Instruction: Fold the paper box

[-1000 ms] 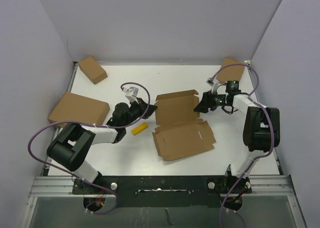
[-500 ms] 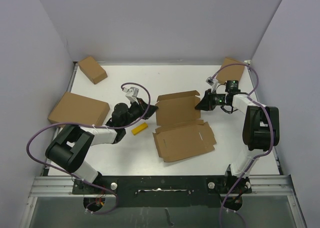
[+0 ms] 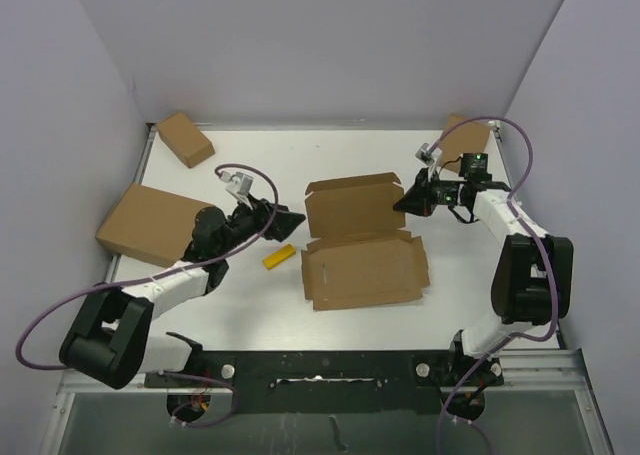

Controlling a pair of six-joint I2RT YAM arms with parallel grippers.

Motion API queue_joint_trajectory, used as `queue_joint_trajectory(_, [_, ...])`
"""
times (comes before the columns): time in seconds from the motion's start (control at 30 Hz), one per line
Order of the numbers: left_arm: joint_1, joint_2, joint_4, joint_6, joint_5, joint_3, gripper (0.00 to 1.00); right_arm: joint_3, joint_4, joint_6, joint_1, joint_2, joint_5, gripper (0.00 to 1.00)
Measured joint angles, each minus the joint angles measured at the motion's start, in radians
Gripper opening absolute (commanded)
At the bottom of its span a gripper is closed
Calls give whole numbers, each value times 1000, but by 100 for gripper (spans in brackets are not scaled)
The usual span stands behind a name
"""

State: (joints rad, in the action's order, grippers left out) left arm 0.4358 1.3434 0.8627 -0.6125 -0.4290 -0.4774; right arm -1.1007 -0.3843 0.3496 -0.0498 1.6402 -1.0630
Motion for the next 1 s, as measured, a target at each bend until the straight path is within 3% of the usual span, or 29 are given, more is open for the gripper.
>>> queue_joint_trajectory(0.1, [-54,-87,-71,40,-56,2,98,0,-35,44,0,-45,-3,0])
queue_joint_trajectory(0.3, [-66,-219,-294,187,-80,-36,98,0,-89,117,0,-100,-10,0])
queue_joint_trajectory(0.53, [-69,-99,-464,281,-177,-220,97,0,-120,157,0,-113,-22,0])
queue_joint_trajectory(0.63, [-69,-31,-498,293,-210,-277,93,0,-131,167,0,-113,-24,0])
queue_joint_trajectory(1.0, [-69,215,-578,339,-313,-505,63,0,-142,175,0,-114,-37,0])
